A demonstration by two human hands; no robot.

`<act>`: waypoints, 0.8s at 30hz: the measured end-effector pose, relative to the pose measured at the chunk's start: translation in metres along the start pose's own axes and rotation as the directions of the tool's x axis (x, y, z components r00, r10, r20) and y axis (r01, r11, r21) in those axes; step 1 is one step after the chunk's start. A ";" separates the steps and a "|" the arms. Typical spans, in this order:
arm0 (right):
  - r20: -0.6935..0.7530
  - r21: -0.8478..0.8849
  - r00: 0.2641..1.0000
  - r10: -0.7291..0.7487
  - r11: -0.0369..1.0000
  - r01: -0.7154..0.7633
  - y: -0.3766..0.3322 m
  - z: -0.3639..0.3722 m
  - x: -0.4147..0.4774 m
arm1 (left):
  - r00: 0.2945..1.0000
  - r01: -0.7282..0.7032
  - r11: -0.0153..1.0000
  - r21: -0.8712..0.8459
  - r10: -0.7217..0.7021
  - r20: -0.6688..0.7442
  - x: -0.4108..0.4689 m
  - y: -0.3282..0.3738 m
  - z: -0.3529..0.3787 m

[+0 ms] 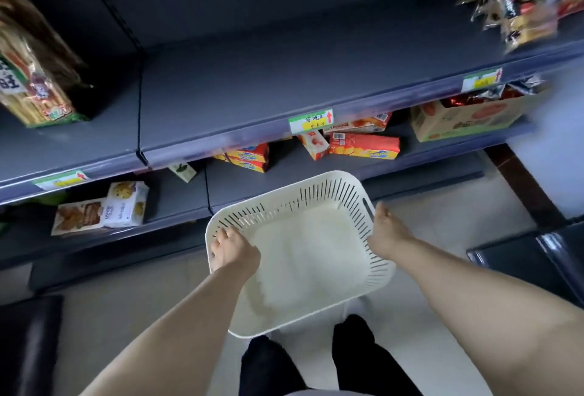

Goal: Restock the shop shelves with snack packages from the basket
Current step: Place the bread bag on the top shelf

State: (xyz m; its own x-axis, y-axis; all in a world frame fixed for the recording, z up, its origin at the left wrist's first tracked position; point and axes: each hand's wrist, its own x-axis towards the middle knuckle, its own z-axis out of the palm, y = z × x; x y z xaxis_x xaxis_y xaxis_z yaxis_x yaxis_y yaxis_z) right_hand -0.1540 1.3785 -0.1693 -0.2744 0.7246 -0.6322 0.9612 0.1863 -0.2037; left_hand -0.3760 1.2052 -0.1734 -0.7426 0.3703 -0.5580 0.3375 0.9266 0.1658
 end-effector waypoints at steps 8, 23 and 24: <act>0.069 0.040 0.998 -0.003 0.999 0.001 0.008 0.004 0.031 | 0.996 0.086 0.995 -0.050 -0.087 -0.009 -0.050 0.013 0.046; 0.074 0.173 0.995 -0.063 0.984 0.049 -0.026 0.060 -0.056 | 0.907 0.319 0.853 -0.413 -0.402 -0.130 -0.143 -0.095 0.088; 0.066 0.183 0.994 -0.088 0.980 0.075 -0.035 0.068 -0.070 | 0.898 0.344 0.816 -0.464 -0.431 -0.093 -0.152 -0.104 0.090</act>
State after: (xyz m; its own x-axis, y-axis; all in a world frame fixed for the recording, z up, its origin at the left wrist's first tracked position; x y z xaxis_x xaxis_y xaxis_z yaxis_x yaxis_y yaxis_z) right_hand -0.1704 1.2758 -0.1684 -0.3597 0.6602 -0.6594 0.9161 0.1155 -0.3841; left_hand -0.2463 1.0462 -0.1792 -0.8656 -0.0606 -0.4971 -0.2482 0.9141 0.3208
